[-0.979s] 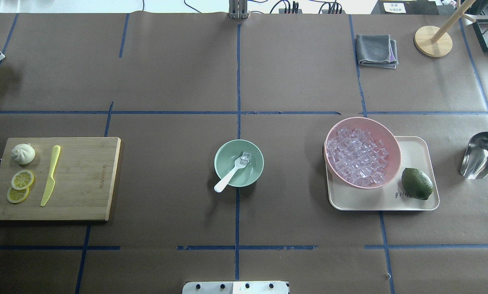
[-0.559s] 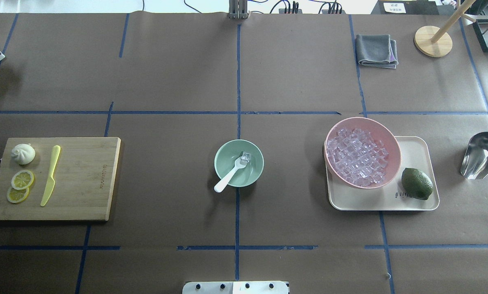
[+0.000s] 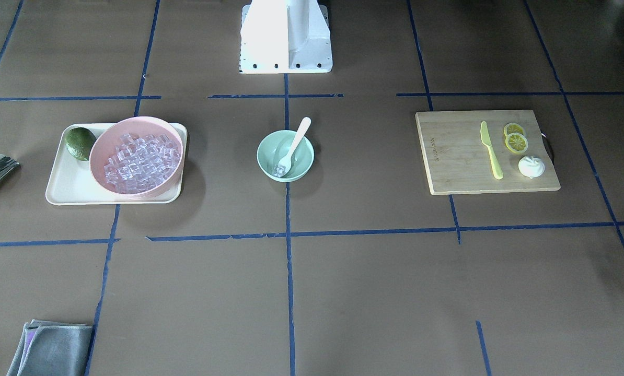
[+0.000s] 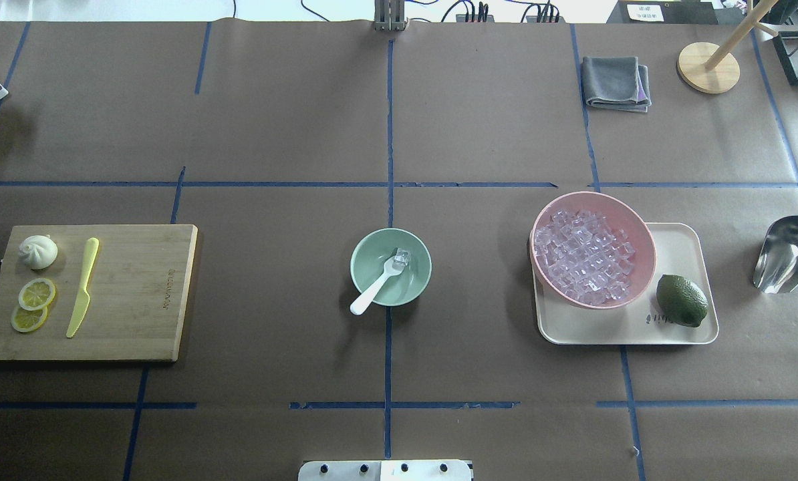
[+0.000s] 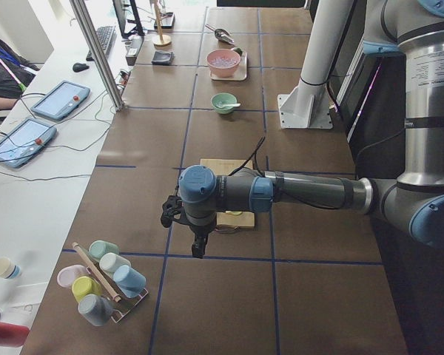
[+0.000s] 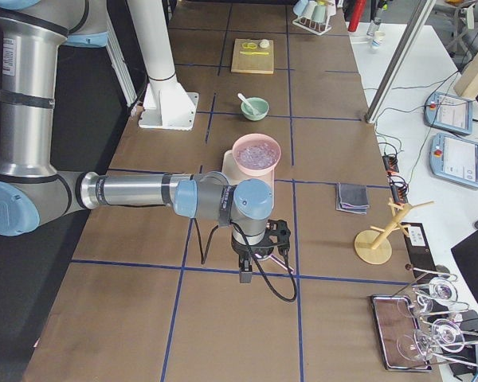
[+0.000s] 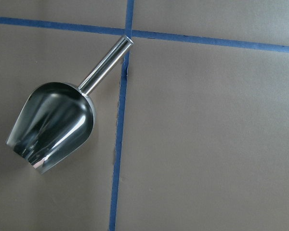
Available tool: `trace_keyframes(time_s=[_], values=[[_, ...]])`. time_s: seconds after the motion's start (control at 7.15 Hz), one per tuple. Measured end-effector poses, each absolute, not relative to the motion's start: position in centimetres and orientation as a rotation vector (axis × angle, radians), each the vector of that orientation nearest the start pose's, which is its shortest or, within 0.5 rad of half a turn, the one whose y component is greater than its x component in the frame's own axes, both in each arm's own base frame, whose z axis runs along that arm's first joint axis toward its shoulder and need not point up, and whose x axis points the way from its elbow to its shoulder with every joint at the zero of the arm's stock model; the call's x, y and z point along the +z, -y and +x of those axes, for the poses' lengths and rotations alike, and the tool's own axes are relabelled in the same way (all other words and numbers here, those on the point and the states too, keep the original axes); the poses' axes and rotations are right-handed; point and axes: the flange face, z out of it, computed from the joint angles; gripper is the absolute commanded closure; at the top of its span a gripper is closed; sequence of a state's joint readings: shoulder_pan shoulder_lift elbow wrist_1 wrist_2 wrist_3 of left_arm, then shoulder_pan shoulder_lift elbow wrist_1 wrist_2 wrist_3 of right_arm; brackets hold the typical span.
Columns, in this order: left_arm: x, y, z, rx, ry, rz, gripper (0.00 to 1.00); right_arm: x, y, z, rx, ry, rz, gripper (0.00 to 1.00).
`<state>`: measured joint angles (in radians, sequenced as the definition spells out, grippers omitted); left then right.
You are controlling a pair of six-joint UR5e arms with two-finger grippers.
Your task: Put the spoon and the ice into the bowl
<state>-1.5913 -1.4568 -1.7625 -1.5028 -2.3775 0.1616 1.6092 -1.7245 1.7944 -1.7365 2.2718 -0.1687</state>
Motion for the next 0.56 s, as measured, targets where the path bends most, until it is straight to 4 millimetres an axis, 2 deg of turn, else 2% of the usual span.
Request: trace_keyframes(time_s=[0.56], values=[[62.38, 44.12, -7.04, 0.136, -0.800, 0.080, 0.00, 63.95, 41.61, 8.35, -0.092, 0.719, -0.018, 0.00]])
